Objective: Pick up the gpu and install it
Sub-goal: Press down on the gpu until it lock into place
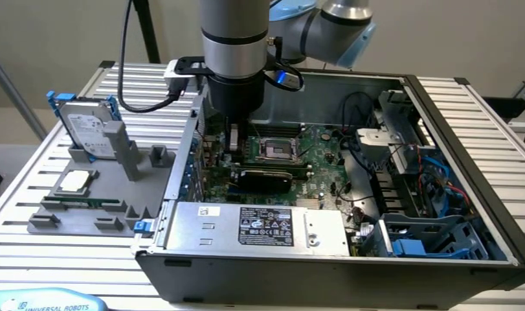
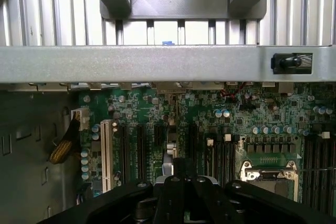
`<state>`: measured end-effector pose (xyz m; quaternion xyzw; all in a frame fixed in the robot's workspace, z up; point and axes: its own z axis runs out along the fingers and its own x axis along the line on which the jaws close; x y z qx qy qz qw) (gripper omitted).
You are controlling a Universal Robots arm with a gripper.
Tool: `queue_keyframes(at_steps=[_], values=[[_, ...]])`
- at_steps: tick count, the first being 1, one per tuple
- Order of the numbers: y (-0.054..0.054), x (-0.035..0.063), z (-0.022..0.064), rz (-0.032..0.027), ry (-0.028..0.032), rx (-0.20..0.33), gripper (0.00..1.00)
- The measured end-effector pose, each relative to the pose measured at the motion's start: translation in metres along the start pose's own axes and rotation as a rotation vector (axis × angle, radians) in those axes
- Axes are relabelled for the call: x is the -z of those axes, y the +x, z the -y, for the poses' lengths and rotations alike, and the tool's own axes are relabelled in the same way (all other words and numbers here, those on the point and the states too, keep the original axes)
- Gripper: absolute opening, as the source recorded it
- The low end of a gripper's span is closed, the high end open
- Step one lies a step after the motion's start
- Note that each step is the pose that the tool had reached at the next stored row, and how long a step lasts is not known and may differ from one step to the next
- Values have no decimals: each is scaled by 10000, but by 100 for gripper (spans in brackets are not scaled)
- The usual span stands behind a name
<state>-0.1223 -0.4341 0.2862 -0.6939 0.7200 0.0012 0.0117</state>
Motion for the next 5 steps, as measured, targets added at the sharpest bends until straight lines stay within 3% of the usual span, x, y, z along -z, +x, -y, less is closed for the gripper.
queue_keyframes(at_steps=[5], values=[[0,1,1,0,-1,19,11]])
